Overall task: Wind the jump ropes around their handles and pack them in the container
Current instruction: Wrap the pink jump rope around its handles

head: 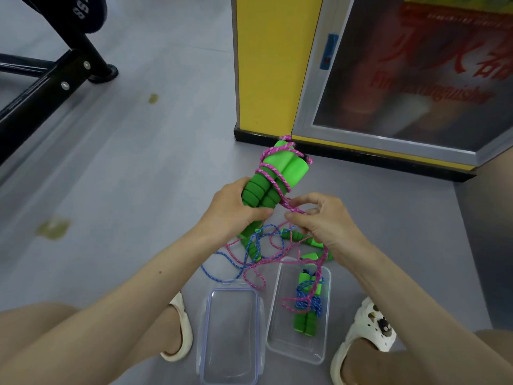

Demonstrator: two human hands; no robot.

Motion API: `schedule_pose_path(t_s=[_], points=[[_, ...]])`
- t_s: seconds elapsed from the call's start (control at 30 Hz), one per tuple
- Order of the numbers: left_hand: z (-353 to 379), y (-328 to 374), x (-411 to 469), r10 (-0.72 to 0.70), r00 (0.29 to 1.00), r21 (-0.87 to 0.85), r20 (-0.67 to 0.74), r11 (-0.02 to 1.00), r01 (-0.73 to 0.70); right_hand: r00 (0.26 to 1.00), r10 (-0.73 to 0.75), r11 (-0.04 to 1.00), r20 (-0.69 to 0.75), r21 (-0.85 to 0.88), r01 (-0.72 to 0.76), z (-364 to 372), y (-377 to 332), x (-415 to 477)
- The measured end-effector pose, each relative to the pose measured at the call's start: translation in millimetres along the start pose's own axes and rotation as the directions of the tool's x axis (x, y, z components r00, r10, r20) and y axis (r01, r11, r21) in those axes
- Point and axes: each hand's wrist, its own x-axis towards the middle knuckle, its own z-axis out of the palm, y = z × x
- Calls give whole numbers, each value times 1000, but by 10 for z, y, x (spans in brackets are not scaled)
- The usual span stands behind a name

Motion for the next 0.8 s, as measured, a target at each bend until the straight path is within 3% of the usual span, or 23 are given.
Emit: schedule_pose_path(t_s=[0.13,0.2,0.27,0.33,0.43,0.6,0.7,0.73,0.8], points=[[50,-10,-7,64,998,80,-25,995,-62,994,-49,993,-101,-115,37,5,49,42],[60,0,-5,61,998,69,-33,996,-59,992,7,993,-128,-117,-22,12,46,55],[70,11,-5,69,997,75,-35,995,-66,980,159,984,-119,96,-148,13,33,66],[74,21,-7,62,998,68,-31,996,-60,956,289,900,-52,356,-253,18,-14,43],[72,25,-17,71,996,99,-48,993,-66,959,283,888,-31,385,-250,16,-35,23],[87,47,-72,204,972,474,-120,872,-125,973,231,910,9,351,-219,49,-49,-10],[79,50,-85,259,961,590,-99,793,-153,972,233,892,26,394,-224,72,-49,-6],[66,55,-72,231,969,550,-85,822,-147,971,240,894,11,386,-226,70,-50,-1],[24,64,-36,91,995,262,-48,962,-76,966,254,911,-41,346,-225,67,-41,15]])
